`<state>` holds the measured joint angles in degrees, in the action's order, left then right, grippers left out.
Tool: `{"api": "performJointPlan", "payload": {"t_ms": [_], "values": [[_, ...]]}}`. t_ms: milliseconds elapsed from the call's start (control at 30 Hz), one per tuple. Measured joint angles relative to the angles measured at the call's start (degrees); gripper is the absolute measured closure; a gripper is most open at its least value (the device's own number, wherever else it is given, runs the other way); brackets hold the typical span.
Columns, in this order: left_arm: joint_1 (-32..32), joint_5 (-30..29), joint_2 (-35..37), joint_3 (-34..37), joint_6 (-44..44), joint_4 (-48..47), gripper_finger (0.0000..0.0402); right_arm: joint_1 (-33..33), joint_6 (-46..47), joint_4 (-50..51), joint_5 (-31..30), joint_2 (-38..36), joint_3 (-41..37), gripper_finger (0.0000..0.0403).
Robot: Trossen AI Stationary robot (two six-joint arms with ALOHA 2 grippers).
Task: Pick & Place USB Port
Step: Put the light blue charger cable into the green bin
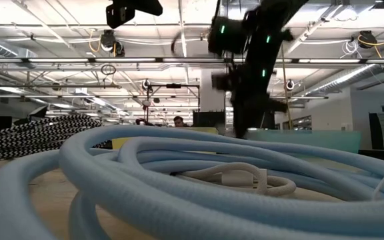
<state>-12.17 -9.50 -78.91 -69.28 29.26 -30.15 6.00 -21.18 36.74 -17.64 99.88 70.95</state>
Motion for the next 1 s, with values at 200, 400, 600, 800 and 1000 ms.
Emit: {"api": "performJointPlan", "payload": {"t_ms": [200,400,600,800,1000], "values": [[0.1,-0.15,0.0,0.0,-1.87,0.31,0.0401,-1.4,16.16,14.46,-6.75,-12.14,3.68,0.038],[0.32,-0.06,0.0,0.0,-2.54,0.31,0.0401,5.06,18.95,30.84,-18.65,-18.93,2.73,0.038],[1.37,0.88,0.0,0.0,-2.3,0.39,0.0401,18.66,14.46,23.1,-17.62,-20.74,-5.99,0.038],[1.21,2.08,0.0,0.0,-1.2,0.39,0.0401,29.12,4.79,11.52,-12.53,-20.25,-13.93,0.038],[0.34,2.17,0.0,0.0,0.51,0.39,0.0401,33.27,-6.34,8.3,-9.05,-20.26,-18.55,0.038]]}}
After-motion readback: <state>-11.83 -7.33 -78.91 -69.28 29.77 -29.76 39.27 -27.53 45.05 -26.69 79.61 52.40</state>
